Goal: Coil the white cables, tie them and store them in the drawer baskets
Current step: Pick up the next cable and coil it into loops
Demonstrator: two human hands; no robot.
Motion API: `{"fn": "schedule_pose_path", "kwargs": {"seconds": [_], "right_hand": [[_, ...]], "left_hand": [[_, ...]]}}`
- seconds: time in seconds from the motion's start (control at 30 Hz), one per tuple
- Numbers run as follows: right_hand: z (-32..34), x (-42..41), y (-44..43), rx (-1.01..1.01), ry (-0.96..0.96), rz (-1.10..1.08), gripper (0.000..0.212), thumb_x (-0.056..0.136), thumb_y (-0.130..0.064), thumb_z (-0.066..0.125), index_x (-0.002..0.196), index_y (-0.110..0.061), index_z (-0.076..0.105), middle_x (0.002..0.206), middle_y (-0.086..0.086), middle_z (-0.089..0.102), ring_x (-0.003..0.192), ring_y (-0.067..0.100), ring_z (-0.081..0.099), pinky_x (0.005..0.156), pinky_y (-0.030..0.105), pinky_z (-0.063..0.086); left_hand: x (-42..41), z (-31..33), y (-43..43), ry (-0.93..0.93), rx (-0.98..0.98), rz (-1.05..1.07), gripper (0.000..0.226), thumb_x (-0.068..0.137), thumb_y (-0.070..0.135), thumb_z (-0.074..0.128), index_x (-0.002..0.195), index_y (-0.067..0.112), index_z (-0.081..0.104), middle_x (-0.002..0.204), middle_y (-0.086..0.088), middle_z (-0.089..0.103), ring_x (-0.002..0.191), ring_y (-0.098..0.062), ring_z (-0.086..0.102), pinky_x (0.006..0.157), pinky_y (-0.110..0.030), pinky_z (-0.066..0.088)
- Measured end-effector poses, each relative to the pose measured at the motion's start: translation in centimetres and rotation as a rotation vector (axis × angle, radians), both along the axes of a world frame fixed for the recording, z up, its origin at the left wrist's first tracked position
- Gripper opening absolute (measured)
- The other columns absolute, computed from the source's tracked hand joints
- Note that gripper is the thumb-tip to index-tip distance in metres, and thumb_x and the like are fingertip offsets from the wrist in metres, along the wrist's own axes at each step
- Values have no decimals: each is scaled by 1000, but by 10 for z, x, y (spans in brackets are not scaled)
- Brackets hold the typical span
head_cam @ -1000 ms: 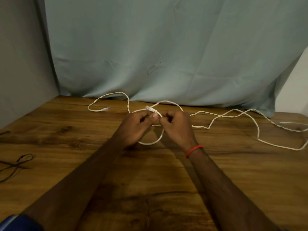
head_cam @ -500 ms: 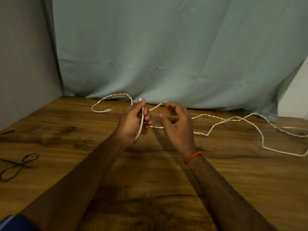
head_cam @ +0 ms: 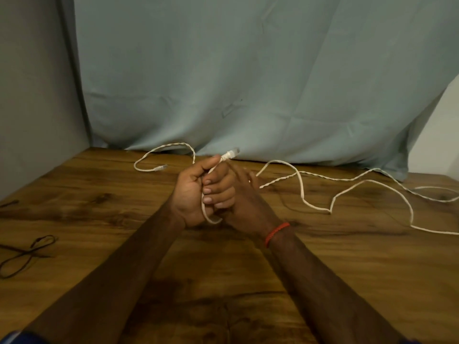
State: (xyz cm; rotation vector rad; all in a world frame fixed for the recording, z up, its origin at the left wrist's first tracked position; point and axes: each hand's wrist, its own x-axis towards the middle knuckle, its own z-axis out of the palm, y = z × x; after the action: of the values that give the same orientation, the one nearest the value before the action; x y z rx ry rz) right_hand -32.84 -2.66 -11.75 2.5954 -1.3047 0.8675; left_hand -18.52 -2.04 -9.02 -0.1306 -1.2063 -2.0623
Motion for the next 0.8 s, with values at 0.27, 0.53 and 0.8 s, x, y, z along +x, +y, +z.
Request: {"fn": "schedule_pose_path", "kwargs": {"seconds": [0.27,0.53,0.8], "right_hand": [[22,-34,11,373,-72,201,40,94,-58,56,119,-30,69,113,-11,71,105,1,63,94,33,52],[19,-8,23,437,23,291,13,95,-30,67,91,-18,70,82,-3,69,79,13,63,74,39,52],[27,-79,-2,256,217,-79,18,80,-48,72,92,-35,76,95,-10,75,94,11,67,86,38,51]], "left_hand": [[26,8,-5,165,85,-68,43,101,41,36,62,23,31,49,10,21,38,-4,18,43,-23,9],[29,5,-8,170,135,-68,43,102,42,33,64,21,35,51,9,22,40,-5,19,44,-21,13],[33,8,-3,82,132,-262,42,102,43,34,69,18,38,53,8,22,40,-3,19,44,-19,16]]}}
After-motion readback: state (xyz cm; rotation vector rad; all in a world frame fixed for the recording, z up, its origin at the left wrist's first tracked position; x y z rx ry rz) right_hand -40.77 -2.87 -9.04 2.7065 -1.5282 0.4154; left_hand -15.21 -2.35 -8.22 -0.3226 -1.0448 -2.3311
